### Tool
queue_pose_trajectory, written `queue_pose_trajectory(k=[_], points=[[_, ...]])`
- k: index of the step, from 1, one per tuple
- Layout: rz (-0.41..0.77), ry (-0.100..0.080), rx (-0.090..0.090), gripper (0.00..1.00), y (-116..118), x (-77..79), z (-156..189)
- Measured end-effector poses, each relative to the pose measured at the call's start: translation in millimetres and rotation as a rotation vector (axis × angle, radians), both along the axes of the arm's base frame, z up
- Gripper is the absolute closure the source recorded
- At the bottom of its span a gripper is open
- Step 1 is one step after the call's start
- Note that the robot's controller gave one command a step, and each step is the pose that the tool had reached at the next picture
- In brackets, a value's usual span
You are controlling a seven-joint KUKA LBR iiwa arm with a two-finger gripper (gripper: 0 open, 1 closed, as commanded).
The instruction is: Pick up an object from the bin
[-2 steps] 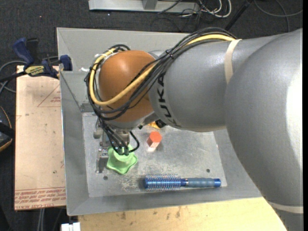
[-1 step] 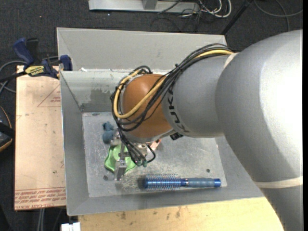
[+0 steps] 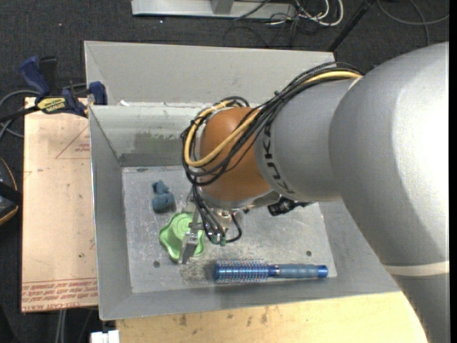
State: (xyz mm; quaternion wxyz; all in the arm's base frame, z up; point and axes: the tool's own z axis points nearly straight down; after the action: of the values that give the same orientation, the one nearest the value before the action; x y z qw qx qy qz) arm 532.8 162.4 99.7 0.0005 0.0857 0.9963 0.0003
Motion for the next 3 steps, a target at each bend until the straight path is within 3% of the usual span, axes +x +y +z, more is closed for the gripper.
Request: queue_pose_trajectory(k=[1,2,3], points=[[-0.05,0.002,0.0,0.0,2.8,-13.8,-0.6],[-0.087,-0.013,0.006,0.0,5.1,-7.9,-6.3],[-0.305,-0.012,0.015,0.0,11.4,-7.0,-17.2]])
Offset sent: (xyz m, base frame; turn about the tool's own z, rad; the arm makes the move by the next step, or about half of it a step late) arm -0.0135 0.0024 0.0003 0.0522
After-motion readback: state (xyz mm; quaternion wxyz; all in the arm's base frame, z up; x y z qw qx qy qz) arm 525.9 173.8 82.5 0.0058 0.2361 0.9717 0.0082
